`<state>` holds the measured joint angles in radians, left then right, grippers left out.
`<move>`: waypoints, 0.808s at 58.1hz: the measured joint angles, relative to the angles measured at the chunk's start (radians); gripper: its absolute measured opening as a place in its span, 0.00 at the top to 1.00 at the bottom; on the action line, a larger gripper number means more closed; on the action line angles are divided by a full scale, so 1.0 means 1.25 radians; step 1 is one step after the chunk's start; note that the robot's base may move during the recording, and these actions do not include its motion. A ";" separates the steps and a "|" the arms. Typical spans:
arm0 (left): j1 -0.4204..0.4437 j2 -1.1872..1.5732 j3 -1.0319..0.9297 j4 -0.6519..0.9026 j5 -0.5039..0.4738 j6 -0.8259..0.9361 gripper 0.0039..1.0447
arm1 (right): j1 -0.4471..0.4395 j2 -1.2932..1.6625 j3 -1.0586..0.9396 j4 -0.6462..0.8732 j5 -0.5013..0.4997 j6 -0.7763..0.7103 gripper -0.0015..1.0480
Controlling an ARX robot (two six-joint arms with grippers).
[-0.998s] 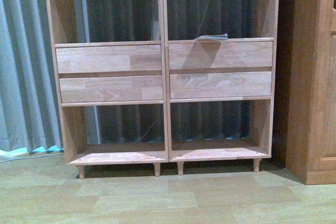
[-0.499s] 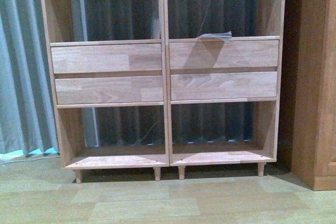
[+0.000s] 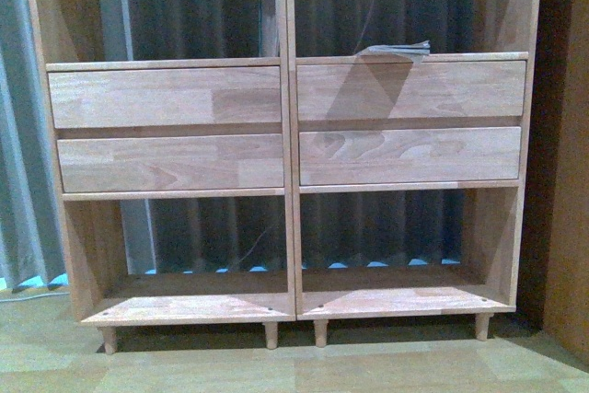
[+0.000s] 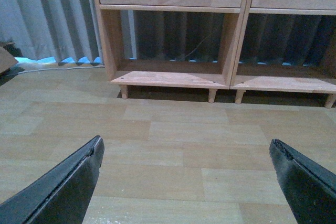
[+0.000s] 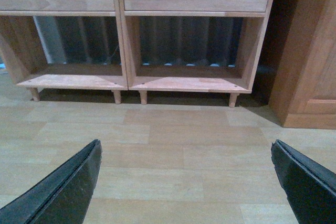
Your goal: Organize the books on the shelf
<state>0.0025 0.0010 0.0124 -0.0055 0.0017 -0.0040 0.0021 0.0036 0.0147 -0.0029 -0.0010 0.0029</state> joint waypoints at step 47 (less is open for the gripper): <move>0.000 0.000 0.000 0.000 -0.002 0.000 0.07 | 0.000 0.000 0.000 0.000 0.000 0.000 0.07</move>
<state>0.0025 0.0010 0.0124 -0.0055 -0.0002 -0.0044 0.0021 0.0036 0.0147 -0.0029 -0.0010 0.0029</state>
